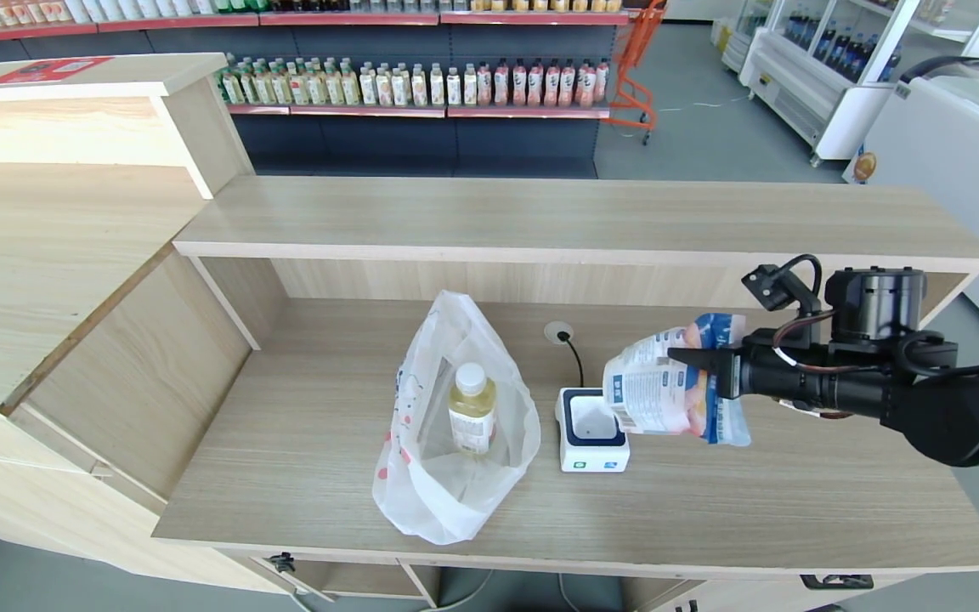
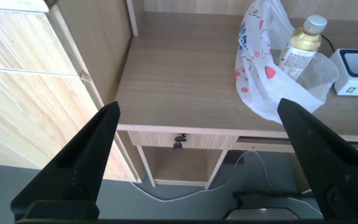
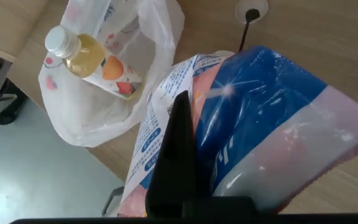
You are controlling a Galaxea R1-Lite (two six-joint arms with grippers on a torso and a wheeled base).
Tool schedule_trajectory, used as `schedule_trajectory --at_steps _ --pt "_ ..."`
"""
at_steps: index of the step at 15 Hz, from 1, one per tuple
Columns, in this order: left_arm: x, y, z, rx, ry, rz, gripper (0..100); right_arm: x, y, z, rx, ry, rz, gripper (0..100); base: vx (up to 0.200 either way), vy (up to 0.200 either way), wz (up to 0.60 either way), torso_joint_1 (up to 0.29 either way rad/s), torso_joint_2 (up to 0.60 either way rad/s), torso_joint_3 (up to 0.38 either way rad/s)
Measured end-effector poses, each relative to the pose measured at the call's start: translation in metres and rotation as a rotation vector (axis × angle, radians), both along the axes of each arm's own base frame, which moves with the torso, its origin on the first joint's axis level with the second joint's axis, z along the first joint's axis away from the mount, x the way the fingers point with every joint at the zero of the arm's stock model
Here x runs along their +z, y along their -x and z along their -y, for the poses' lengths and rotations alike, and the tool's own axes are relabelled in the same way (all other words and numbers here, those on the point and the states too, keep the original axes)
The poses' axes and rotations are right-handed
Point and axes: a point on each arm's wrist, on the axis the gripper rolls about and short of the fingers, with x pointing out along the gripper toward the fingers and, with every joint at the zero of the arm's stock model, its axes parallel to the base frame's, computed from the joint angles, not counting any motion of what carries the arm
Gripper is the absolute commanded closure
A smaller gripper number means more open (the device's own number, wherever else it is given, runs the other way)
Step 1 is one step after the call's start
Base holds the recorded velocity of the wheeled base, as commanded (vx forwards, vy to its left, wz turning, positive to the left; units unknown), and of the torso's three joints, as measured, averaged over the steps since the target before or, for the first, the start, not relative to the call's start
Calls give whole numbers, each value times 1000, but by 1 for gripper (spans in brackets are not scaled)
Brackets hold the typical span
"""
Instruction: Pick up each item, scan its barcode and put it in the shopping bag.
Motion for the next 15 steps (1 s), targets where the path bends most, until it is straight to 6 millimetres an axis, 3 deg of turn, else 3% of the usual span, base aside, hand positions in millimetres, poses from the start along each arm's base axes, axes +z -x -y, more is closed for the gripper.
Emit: schedule_trajectory --at_steps 9,15 --pt "0 0 0 0 -4 0 0 10 13 1 -27 -74 -48 100 0 0 0 0 0 0" --pt "0 0 0 0 0 0 0 8 12 -1 -25 -78 -57 100 0 167 0 0 0 4"
